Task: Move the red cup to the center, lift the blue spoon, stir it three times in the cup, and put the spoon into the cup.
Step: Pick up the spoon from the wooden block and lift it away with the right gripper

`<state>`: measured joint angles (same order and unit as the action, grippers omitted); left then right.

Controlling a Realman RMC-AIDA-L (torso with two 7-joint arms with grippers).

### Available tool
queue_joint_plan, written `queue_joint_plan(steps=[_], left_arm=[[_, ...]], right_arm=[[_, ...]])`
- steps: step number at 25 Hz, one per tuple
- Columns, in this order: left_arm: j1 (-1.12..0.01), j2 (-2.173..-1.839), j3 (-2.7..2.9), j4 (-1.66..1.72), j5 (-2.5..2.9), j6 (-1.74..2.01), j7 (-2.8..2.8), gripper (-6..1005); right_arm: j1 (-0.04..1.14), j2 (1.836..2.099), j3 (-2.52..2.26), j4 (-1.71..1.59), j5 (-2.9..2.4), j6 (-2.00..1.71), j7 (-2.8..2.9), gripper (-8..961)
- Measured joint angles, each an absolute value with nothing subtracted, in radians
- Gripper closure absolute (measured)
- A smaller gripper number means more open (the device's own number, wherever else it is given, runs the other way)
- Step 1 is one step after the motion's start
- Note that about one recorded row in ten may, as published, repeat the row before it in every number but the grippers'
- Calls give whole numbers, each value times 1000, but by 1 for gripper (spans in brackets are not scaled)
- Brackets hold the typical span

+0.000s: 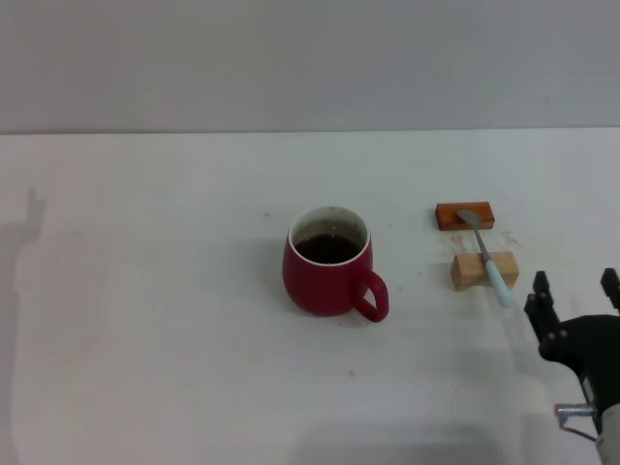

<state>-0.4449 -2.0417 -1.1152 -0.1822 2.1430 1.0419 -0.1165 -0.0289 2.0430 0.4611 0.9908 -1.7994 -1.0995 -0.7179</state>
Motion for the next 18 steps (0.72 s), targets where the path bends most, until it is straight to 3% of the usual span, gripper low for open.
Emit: queue_joint_plan(steps=[6, 18], left_arm=[[-439, -2040, -1115, -182, 2143, 1049, -117, 159], [-436, -2040, -1115, -181, 2143, 1052, -116, 158]], right_arm=[[-26, 2019, 405, 1011, -1797, -1084, -728, 237], [-12, 2027, 412, 969, -1792, -999, -722, 236]])
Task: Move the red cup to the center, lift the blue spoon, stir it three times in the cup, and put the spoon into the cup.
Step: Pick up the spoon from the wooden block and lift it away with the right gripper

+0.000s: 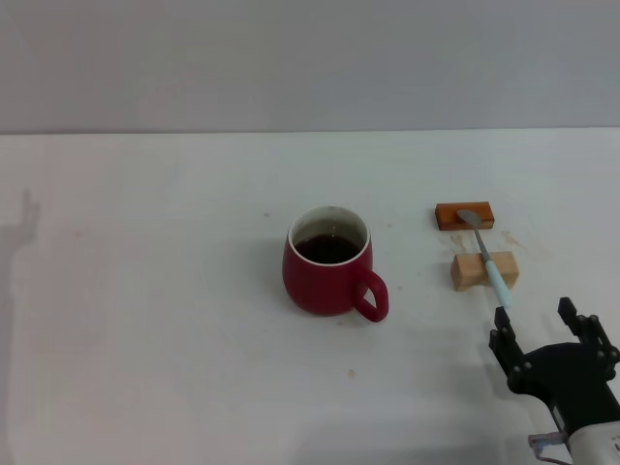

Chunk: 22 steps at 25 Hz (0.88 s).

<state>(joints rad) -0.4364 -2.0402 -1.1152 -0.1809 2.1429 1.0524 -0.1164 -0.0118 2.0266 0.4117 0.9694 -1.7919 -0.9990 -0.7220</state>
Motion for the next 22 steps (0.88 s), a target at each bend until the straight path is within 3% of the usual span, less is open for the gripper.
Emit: queue_joint_plan(steps=[22], left_arm=[[-446, -2040, -1115, -179, 2141, 1061, -115, 159]], right_arm=[[101, 2046, 436, 880, -1762, -900, -694, 236]])
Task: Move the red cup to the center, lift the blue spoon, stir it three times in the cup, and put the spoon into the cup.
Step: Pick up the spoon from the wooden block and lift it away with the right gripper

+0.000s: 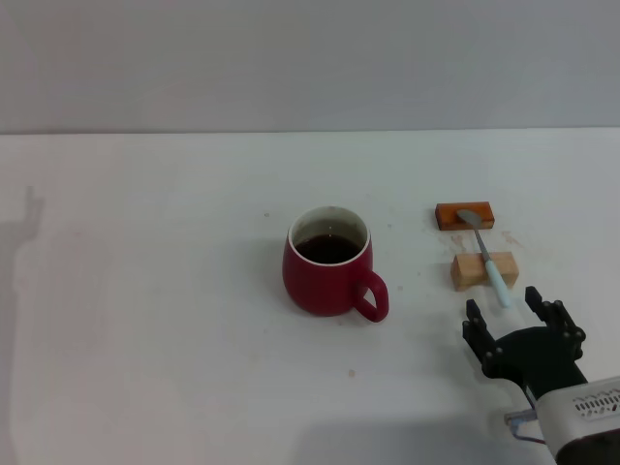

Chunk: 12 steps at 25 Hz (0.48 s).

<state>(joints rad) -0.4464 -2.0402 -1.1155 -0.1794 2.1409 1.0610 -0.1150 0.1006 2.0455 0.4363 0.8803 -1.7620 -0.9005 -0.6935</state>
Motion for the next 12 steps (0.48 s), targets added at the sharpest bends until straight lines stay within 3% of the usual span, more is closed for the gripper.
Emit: queue_joint_plan(steps=[12], left_arm=[[-449, -2040, -1130, -179, 2141, 1063, -115, 159]], right_arm=[[143, 2054, 478, 849, -1761, -864, -669, 236]])
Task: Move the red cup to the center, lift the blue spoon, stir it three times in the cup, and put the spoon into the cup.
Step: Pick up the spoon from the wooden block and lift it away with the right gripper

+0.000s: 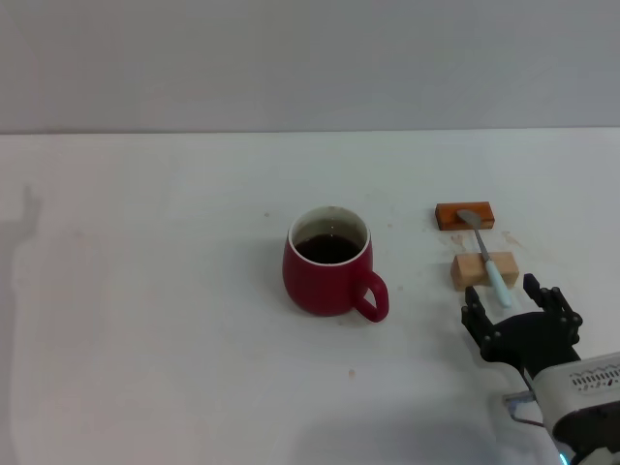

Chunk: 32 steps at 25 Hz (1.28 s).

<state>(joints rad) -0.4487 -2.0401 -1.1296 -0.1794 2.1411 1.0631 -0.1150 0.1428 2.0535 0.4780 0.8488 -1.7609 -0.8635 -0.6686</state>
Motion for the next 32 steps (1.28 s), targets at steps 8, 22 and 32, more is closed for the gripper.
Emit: queue_joint_plan(steps=[8, 22, 32], left_arm=[[-455, -2040, -1142, -179, 2141, 1063, -115, 159], [-460, -2040, -1152, -170, 2138, 1063, -115, 159], [-462, -2040, -1164, -170, 2143, 1063, -115, 158]], right_arm=[[160, 2054, 504, 838, -1761, -834, -667, 236], [181, 2054, 514, 821, -1761, -820, -655, 295], [182, 2058, 515, 813, -1766, -810, -652, 457]])
